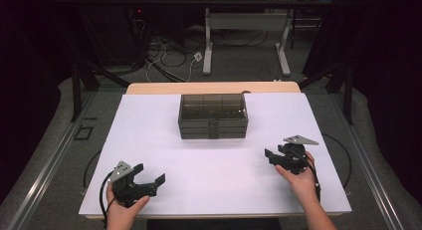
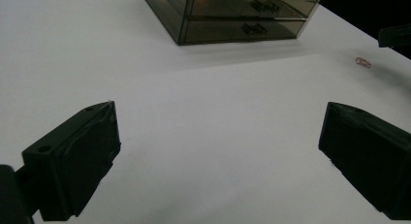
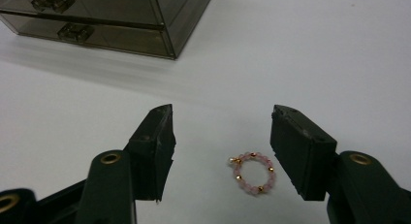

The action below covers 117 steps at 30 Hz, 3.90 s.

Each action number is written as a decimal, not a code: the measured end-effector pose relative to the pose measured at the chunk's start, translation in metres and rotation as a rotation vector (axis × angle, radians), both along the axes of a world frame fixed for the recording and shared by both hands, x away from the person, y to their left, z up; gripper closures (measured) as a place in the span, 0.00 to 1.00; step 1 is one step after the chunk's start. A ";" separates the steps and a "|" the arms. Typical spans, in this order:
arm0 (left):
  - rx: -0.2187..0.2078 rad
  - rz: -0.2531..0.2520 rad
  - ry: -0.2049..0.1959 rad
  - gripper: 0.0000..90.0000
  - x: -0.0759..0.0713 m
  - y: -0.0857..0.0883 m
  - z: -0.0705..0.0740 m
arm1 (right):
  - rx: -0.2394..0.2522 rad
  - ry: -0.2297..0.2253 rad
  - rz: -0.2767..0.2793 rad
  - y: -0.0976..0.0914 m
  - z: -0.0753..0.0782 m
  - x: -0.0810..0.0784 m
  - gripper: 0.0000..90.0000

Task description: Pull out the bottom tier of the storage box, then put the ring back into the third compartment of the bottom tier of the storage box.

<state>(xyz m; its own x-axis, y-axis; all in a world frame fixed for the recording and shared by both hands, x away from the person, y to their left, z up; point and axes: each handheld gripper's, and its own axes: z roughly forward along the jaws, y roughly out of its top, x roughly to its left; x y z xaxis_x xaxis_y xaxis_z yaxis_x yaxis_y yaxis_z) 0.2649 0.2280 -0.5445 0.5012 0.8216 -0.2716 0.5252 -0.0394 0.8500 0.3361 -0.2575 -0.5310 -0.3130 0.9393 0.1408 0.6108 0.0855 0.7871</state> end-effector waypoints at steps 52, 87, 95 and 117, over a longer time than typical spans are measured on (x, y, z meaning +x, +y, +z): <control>-0.001 0.001 -0.005 0.01 -0.001 0.003 0.001 | 0.002 0.002 0.277 0.077 0.031 0.019 0.50; 0.001 0.004 -0.006 0.01 -0.001 0.004 0.001 | 0.072 0.072 0.173 0.104 0.012 0.042 0.66; -0.001 0.003 -0.005 0.01 0.000 0.003 0.000 | 0.077 0.093 0.157 0.109 0.012 0.047 0.70; -0.006 0.003 -0.005 0.01 0.000 0.005 0.001 | 0.118 0.119 0.190 0.143 0.015 0.064 0.69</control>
<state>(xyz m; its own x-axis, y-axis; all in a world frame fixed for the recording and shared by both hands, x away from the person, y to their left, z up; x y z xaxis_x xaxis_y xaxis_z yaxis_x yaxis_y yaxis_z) 0.2646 0.2328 -0.5440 0.5001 0.8215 -0.2738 0.5214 -0.0332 0.8526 0.4001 -0.1148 -0.5163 -0.4572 0.8399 0.2925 0.6815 0.1195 0.7219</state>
